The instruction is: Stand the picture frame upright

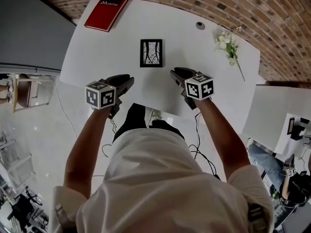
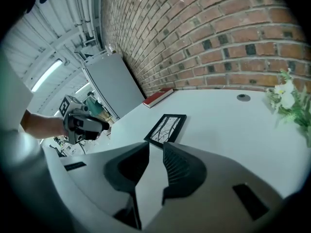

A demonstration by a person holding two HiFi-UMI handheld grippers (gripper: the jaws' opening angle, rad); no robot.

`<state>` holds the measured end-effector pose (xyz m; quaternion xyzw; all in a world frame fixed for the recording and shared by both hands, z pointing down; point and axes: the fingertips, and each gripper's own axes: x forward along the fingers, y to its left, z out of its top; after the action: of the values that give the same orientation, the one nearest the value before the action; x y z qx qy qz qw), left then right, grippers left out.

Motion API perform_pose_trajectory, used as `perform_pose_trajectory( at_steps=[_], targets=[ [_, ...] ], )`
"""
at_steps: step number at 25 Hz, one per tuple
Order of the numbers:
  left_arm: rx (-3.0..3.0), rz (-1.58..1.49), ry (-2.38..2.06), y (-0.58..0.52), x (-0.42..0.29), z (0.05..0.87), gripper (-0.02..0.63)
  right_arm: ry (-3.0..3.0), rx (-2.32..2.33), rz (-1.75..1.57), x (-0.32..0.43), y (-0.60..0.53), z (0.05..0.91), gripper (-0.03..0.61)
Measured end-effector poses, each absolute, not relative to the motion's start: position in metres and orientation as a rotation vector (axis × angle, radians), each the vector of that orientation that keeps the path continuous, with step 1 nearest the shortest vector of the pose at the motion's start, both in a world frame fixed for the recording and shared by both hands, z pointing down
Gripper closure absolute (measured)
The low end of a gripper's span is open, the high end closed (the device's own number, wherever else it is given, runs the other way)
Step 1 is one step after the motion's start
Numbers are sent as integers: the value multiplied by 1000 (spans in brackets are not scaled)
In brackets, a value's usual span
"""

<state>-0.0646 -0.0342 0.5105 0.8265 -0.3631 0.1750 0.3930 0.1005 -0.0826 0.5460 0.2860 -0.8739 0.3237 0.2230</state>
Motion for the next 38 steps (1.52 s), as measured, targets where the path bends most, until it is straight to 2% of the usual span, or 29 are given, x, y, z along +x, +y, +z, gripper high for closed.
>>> perform_pose_trajectory(
  at_steps=[17,38],
  targets=[
    [2032,502,-723,-142,-61,579,495,-2256,739,1033,61,-162,598,509],
    [1944,578,-620,-171,-49,633,488,-2153,638,1144,40,-193,639,508]
  ],
)
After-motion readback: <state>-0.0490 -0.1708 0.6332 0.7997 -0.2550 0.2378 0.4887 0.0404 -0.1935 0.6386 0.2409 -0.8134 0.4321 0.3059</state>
